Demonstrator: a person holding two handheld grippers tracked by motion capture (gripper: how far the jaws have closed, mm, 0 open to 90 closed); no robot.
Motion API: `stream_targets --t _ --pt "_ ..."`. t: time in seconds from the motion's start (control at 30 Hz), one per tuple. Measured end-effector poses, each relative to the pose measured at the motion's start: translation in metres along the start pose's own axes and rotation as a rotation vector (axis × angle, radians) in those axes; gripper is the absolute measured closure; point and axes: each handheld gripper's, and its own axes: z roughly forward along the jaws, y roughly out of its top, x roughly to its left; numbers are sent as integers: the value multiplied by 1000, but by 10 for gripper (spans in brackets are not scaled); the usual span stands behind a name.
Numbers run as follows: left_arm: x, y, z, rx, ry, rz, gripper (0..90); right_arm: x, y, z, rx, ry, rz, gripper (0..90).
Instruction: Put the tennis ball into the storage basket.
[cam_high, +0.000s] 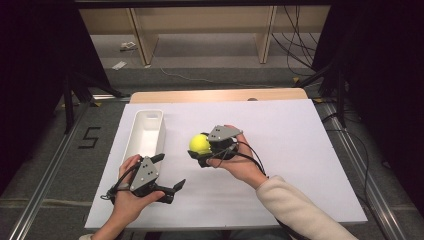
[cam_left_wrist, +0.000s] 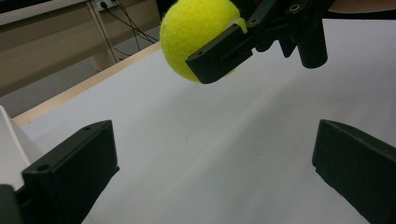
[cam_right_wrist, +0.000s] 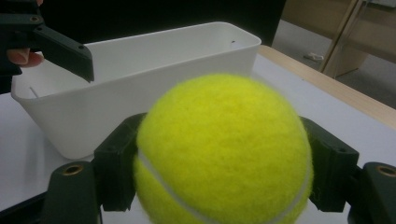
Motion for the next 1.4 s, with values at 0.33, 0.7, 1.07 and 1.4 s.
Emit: stream_targets --t 0.33,0.7,1.07,1.4 --pt "0 0 0 -4 -5 -11 0 0 4 0 -12 -1 10 265" --pt "1 0 1 -4 -10 -15 0 -2 11 0 -35 -10 10 265" --pt "1 0 1 -4 -9 -12 0 -1 13 6 -25 -12 18 265" --pt "0 0 1 4 -11 -21 0 1 16 13 -18 -11 18 265"
